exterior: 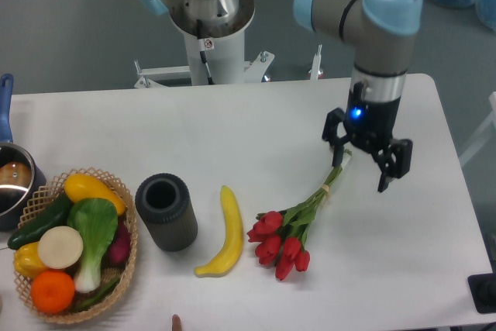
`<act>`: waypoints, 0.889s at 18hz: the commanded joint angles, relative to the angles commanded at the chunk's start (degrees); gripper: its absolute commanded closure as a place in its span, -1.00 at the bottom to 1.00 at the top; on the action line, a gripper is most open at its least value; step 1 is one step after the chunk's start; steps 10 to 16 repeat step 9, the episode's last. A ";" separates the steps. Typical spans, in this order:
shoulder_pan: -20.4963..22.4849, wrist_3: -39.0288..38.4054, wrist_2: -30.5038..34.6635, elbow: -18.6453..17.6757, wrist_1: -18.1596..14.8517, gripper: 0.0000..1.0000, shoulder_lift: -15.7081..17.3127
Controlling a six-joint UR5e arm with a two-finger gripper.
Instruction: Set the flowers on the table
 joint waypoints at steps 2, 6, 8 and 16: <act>0.71 4.20 0.52 -0.53 -0.09 -1.00 0.44; 3.26 14.22 2.80 -2.02 -0.88 -1.00 1.32; 3.35 15.39 4.30 -2.64 -0.88 -1.00 1.76; 3.35 15.39 4.39 -2.64 -0.88 -1.00 1.76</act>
